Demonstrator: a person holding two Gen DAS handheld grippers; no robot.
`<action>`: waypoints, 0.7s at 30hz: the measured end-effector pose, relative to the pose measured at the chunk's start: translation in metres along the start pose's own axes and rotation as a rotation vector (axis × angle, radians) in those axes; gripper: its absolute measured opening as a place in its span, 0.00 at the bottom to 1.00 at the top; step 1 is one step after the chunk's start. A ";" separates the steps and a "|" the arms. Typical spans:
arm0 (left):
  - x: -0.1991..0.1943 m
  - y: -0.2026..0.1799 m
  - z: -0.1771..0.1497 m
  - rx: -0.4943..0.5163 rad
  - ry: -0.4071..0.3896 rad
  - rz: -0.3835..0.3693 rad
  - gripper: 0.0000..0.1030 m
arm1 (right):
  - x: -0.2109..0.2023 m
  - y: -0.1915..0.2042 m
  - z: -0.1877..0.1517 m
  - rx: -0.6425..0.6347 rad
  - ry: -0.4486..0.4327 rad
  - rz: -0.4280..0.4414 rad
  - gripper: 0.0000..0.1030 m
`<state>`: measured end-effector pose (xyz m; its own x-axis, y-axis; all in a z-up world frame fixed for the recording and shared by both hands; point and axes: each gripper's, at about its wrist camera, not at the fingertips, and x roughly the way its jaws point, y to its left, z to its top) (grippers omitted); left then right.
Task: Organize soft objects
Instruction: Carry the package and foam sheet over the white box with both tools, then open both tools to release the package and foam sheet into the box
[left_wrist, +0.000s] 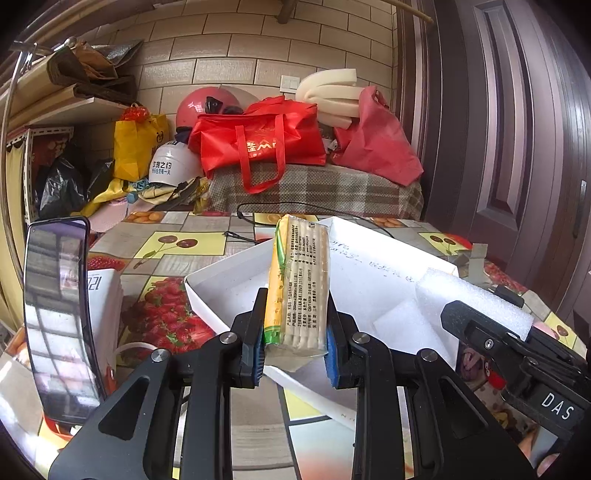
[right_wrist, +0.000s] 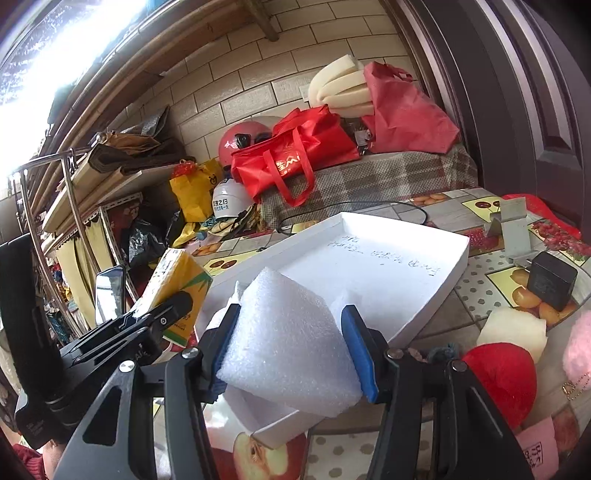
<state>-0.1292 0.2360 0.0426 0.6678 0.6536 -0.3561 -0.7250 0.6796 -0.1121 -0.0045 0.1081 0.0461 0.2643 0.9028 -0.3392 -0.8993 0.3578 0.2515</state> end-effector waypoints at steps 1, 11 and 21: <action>0.004 -0.001 0.002 -0.001 -0.001 0.005 0.24 | 0.003 -0.001 0.002 0.001 -0.003 -0.007 0.53; 0.048 -0.004 0.017 -0.017 0.041 0.021 0.24 | 0.026 -0.001 0.017 -0.034 -0.060 -0.120 0.53; 0.064 -0.018 0.021 0.037 0.068 0.007 0.24 | 0.054 -0.021 0.033 0.007 -0.050 -0.194 0.55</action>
<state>-0.0694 0.2728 0.0412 0.6486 0.6353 -0.4193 -0.7223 0.6875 -0.0756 0.0398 0.1571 0.0528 0.4499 0.8273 -0.3364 -0.8272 0.5280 0.1921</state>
